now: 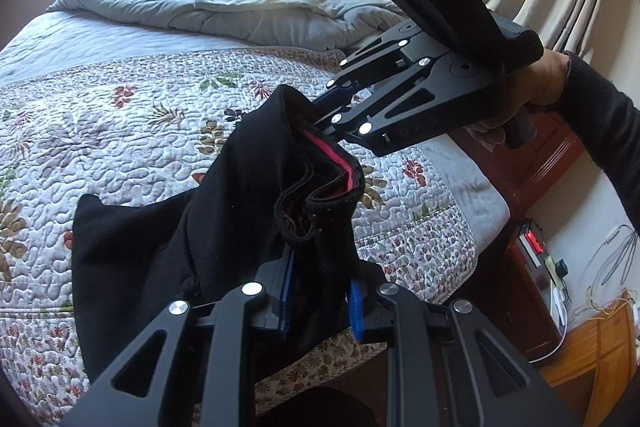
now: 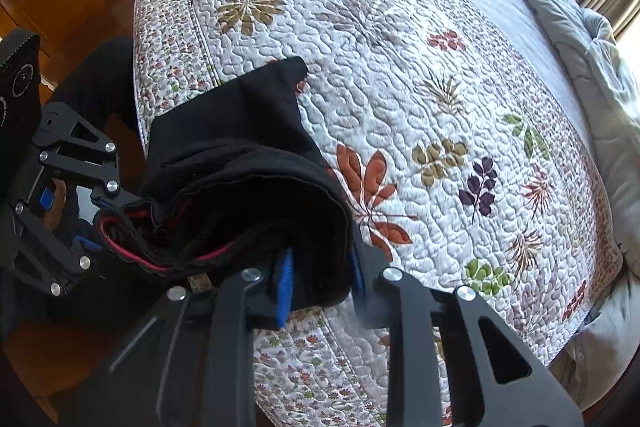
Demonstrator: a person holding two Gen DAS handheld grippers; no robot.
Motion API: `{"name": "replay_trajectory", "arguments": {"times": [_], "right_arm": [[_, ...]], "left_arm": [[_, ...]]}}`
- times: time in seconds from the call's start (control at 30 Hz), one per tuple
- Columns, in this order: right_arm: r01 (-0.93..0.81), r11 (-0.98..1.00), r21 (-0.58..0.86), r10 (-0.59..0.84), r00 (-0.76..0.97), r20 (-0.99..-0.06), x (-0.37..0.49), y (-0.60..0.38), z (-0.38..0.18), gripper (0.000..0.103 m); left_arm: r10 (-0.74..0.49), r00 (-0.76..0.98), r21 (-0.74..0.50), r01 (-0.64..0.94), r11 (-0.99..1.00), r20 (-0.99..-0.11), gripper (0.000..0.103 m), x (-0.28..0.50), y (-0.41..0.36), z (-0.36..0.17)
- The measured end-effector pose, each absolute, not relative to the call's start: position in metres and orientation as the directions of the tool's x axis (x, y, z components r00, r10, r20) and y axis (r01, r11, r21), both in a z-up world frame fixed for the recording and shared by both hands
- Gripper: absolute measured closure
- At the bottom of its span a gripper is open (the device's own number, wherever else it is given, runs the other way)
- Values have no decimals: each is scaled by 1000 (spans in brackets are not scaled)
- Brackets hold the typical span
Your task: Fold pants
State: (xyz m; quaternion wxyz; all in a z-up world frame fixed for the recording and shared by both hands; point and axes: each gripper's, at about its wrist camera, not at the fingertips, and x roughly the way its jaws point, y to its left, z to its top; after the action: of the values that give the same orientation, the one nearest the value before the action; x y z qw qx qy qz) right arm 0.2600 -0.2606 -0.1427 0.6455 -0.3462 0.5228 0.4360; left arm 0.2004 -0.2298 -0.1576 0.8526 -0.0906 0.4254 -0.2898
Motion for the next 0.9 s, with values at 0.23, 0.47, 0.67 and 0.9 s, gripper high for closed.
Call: {"name": "replay_trajectory", "arguments": {"times": [0.23, 0.47, 0.67, 0.9], "right_arm": [[-922, 388, 3, 180, 73, -981, 258, -277, -162, 81], [-906, 422, 29, 173, 49, -984, 256, -298, -191, 82], [-883, 464, 65, 195, 30, -980, 255, -314, -210, 81], [-788, 598, 150, 272, 23, -962, 247, -346, -232, 75]], "left_arm": [[-559, 440, -382, 430, 818, -703, 81, 201, -248, -175], [-553, 395, -376, 442, 814, -734, 81, 201, -268, -197], [-549, 360, -375, 451, 810, -754, 80, 202, -278, -213], [-578, 296, -424, 447, 788, -761, 77, 201, -279, -232]]}}
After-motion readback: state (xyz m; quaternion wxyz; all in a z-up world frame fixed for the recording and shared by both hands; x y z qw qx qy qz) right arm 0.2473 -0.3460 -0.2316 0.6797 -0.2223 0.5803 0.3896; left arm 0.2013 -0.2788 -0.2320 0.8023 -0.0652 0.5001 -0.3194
